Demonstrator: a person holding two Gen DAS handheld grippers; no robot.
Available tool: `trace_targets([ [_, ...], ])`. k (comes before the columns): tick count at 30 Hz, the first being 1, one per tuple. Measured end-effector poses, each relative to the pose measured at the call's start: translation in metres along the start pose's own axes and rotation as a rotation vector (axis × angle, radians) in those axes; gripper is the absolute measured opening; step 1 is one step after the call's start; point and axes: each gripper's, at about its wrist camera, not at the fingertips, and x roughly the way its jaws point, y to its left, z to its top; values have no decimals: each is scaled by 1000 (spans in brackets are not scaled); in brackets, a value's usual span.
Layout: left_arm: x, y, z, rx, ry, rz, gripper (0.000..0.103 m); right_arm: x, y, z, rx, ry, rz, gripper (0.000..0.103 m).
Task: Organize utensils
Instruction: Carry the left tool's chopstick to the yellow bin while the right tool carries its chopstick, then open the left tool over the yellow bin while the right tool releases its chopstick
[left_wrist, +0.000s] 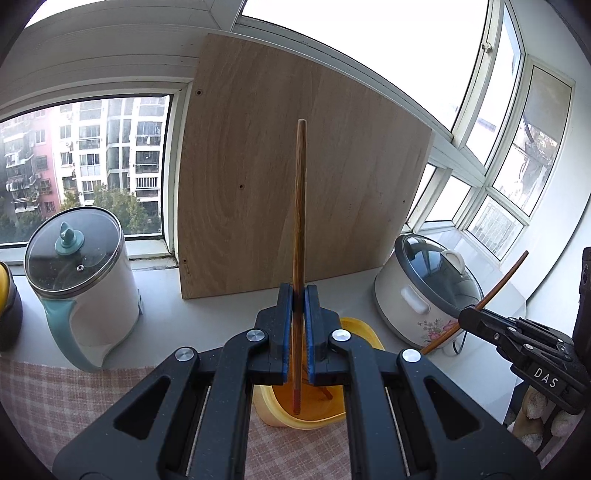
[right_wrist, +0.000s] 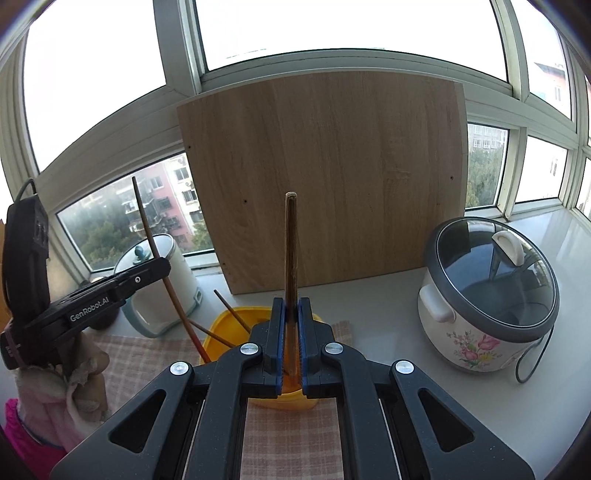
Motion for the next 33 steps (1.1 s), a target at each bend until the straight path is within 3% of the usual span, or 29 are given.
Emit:
trace_targets([
  [17, -2, -3, -15, 42, 48, 4, 4, 12, 9, -12, -49, 57, -39, 5],
  [26, -13, -6, -21, 62, 52, 16, 10, 7, 13, -18, -64, 64, -46, 6],
  [31, -24, -4, -23, 62, 46, 19, 13, -4, 16, -20, -67, 39, -52, 28],
  [33, -30, -3, -24, 60, 38, 23, 17, -10, 18, -21, -70, 31, -53, 29],
])
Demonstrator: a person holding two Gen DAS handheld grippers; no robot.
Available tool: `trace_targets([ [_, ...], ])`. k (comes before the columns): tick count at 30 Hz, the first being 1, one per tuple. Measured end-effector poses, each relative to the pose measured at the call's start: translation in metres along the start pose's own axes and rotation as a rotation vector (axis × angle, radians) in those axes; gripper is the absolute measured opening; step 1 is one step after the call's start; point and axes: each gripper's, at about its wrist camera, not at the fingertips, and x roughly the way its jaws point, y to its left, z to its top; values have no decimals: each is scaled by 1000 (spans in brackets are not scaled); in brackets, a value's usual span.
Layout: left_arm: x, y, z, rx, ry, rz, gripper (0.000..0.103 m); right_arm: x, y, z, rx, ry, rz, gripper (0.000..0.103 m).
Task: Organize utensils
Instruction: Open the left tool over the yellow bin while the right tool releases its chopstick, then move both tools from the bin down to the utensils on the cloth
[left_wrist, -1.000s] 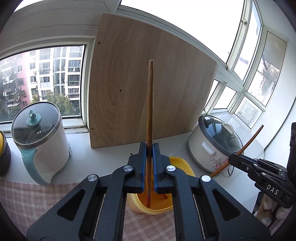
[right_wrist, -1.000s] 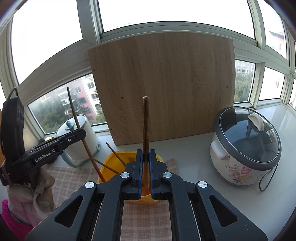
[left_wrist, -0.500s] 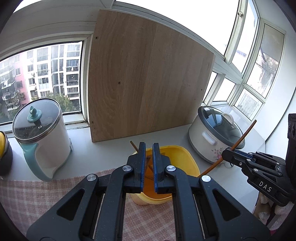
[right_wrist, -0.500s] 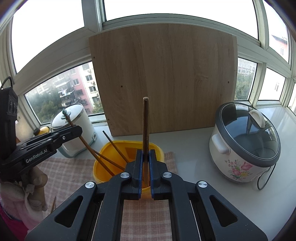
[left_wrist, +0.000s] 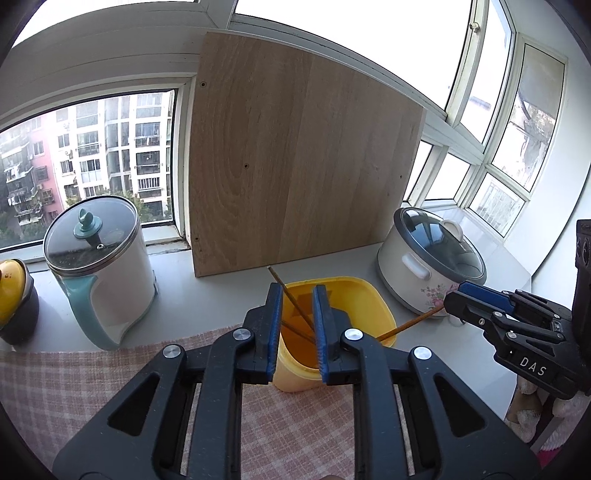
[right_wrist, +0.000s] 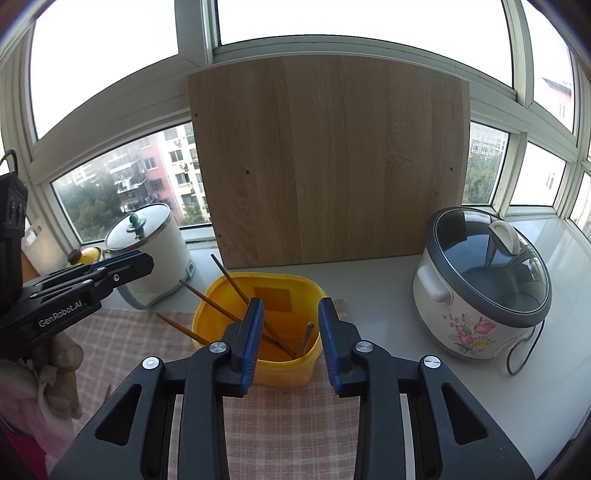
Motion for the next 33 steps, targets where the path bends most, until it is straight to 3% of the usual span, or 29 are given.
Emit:
trace_targets([
  [3, -10, 2, -4, 5, -6, 5, 18, -8, 3, -3, -9, -6, -3, 30],
  [7, -24, 5, -9, 9, -12, 14, 18, -18, 7, -9, -18, -20, -9, 44],
  [18, -66, 13, -29, 51, -34, 67, 18, -39, 13, -25, -13, -37, 1, 57],
  [20, -73, 15, -33, 60, -37, 82, 18, -42, 15, -27, -17, -42, 8, 63],
  [24, -86, 24, -40, 62, -40, 102, 20, -47, 21, -31, -30, -50, 19, 65],
  [27, -96, 31, -48, 68, -48, 122, 33, -48, 27, -35, -39, -51, 31, 67],
  [33, -114, 50, -64, 65, -37, 159, 33, -48, 39, -45, -56, -38, 56, 68],
])
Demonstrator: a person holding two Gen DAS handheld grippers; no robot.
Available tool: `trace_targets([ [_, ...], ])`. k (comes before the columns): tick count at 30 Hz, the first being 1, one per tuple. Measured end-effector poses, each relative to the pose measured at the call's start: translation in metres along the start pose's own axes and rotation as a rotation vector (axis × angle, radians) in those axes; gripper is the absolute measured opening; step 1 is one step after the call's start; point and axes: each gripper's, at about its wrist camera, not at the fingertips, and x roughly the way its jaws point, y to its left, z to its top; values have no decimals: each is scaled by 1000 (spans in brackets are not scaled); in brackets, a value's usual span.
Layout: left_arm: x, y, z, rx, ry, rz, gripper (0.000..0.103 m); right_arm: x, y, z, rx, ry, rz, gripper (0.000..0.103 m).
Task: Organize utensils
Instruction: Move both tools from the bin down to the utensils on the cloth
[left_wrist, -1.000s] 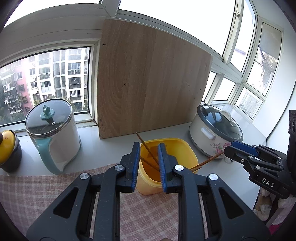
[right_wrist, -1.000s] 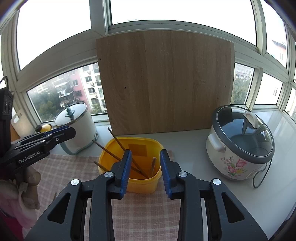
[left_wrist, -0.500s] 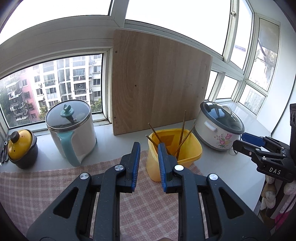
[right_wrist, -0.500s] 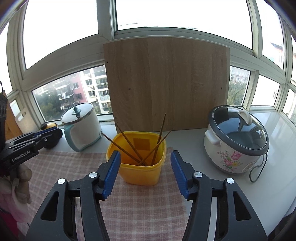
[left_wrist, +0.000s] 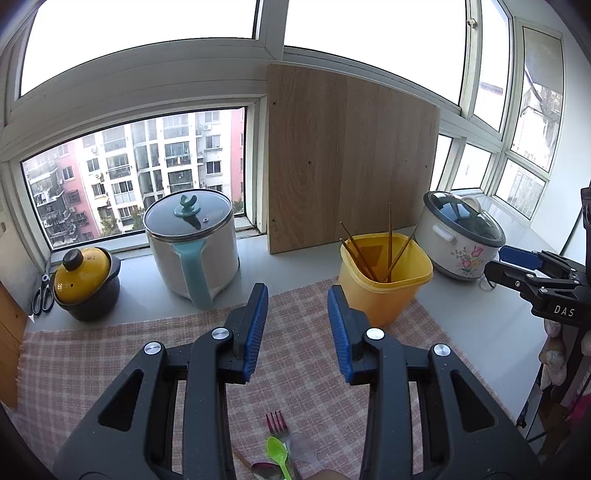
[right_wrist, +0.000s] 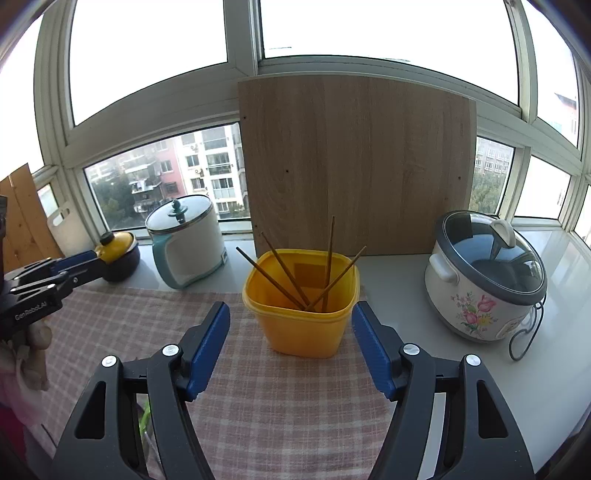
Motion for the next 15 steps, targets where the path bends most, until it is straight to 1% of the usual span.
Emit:
trace_targets([
  [7, -11, 27, -28, -25, 51, 28, 33, 4, 17, -14, -28, 31, 45, 68],
  [15, -4, 60, -76, -69, 163, 62, 33, 18, 46, -38, -105, 104, 107, 68],
])
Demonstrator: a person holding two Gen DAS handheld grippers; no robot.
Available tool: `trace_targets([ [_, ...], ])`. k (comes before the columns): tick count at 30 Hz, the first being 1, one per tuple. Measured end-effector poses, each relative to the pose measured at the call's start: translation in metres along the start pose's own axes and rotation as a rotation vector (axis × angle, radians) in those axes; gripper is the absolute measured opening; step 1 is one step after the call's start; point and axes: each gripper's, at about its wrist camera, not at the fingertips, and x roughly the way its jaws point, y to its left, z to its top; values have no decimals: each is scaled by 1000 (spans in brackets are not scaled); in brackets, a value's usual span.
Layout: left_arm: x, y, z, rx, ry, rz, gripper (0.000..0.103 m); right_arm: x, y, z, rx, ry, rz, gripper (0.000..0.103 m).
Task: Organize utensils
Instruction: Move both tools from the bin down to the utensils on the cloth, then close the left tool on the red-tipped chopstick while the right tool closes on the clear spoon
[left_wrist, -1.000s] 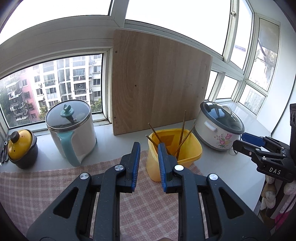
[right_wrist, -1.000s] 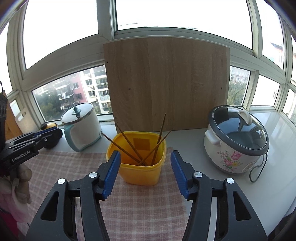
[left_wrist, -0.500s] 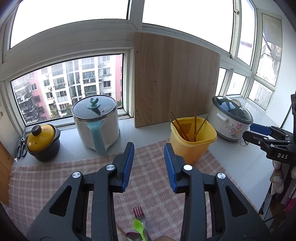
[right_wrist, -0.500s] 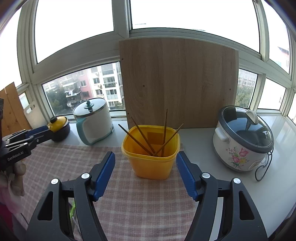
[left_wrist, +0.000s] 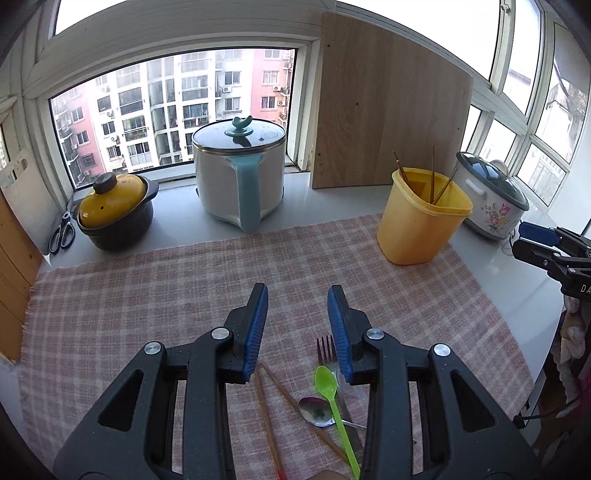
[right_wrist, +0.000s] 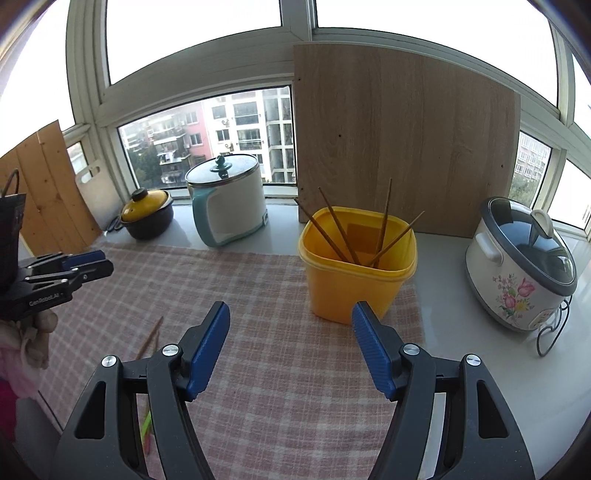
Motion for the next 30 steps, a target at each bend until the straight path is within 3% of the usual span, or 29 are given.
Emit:
trace_targets([
  [13, 35, 31, -74, -91, 192, -10, 33, 64, 49, -40, -55, 240, 189, 68],
  [21, 53, 40, -99, -121, 263, -18, 33, 109, 73, -67, -79, 389, 260, 67],
  [23, 57, 41, -102, -121, 273, -21, 33, 119, 77, -71, -83, 420, 262, 59],
  [30, 75, 45, -107, -118, 312, -14, 33, 147, 86, -81, -77, 499, 275, 44],
])
